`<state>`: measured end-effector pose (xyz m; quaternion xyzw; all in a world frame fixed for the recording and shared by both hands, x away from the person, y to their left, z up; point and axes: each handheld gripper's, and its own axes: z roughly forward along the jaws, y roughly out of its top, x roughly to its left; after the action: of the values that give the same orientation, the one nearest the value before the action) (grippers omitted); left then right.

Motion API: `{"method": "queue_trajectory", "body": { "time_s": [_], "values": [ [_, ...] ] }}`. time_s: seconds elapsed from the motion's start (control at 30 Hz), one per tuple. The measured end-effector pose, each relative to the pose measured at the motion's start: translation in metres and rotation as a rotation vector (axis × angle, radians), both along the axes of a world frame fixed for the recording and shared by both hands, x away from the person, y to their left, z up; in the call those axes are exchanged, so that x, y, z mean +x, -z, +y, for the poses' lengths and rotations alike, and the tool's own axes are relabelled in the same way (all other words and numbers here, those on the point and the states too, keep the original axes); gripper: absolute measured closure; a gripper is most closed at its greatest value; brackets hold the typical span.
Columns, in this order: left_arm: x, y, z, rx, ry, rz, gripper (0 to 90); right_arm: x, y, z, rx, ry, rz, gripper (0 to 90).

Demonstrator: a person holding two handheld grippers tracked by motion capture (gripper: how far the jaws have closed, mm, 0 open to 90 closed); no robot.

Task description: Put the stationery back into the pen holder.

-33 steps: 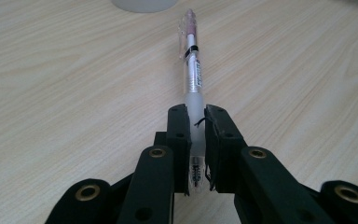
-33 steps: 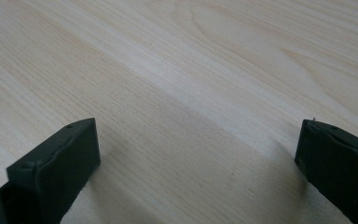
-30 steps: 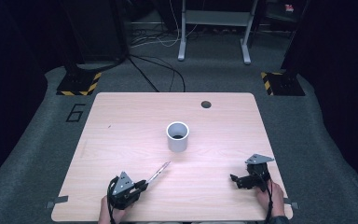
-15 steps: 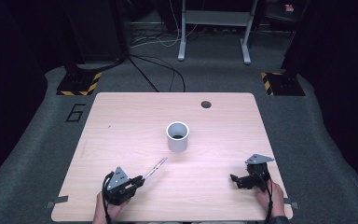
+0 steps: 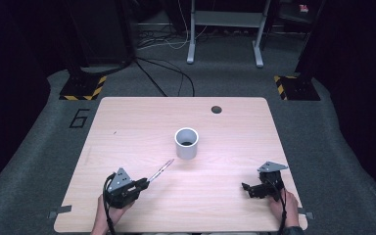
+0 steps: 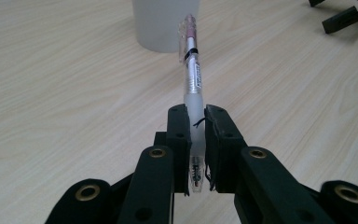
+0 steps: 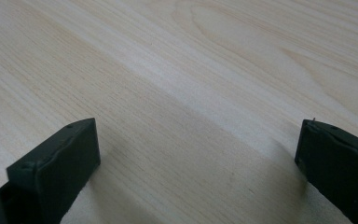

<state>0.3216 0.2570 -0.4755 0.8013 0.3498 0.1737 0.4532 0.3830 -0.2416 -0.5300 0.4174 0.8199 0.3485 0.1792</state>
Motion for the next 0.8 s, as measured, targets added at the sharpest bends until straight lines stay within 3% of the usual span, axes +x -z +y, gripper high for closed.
{"method": "queue_trajectory", "body": {
  "time_s": [0.37,0.8],
  "values": [
    [0.010,-0.018,0.011,-0.012,-0.012,-0.009,80.9,0.000,0.000,0.000,0.000,0.000,0.000,0.0],
    [0.026,-0.046,0.017,0.008,0.004,-0.021,80.9,0.000,0.000,0.000,0.000,-0.001,0.000,0.0]
  ]
}}
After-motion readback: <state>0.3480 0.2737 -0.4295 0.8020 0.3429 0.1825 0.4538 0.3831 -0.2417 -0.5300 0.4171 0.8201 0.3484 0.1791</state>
